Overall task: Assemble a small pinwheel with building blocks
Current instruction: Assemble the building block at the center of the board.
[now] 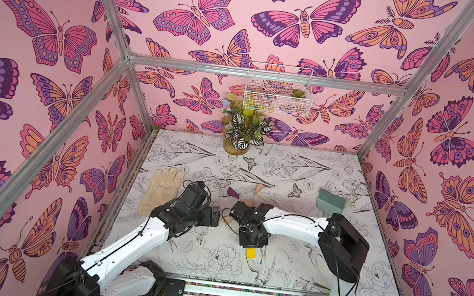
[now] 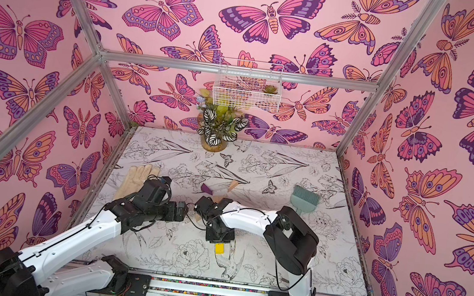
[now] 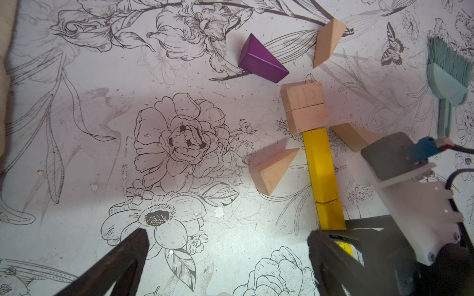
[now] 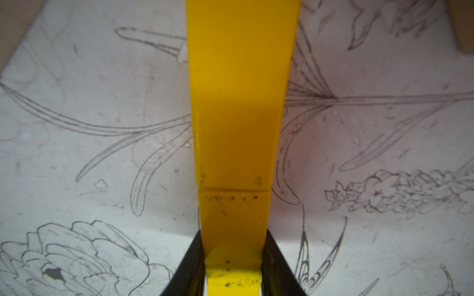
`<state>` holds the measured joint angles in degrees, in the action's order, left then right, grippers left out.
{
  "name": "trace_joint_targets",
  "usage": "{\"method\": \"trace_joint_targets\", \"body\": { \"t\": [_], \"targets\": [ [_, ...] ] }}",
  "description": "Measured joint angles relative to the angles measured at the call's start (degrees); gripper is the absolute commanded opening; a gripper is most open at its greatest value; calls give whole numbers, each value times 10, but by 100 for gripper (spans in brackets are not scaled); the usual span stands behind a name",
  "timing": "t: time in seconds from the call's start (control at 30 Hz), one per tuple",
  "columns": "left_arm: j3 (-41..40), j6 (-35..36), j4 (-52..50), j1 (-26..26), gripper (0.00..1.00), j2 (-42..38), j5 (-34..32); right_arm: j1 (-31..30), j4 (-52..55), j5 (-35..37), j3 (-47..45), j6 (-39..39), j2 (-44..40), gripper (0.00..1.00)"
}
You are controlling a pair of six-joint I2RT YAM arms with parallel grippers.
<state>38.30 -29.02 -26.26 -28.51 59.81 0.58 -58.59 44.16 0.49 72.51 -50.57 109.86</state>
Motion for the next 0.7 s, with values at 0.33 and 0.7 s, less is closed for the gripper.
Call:
{"method": "trace_joint_targets", "body": {
  "t": [0.33,0.7],
  "targets": [
    [0,0,6,0,100,0,0,0,1,0,1,0,1,33],
    [0,0,7,0,100,0,0,1,0,1,1,0,2,46]
  ]
}}
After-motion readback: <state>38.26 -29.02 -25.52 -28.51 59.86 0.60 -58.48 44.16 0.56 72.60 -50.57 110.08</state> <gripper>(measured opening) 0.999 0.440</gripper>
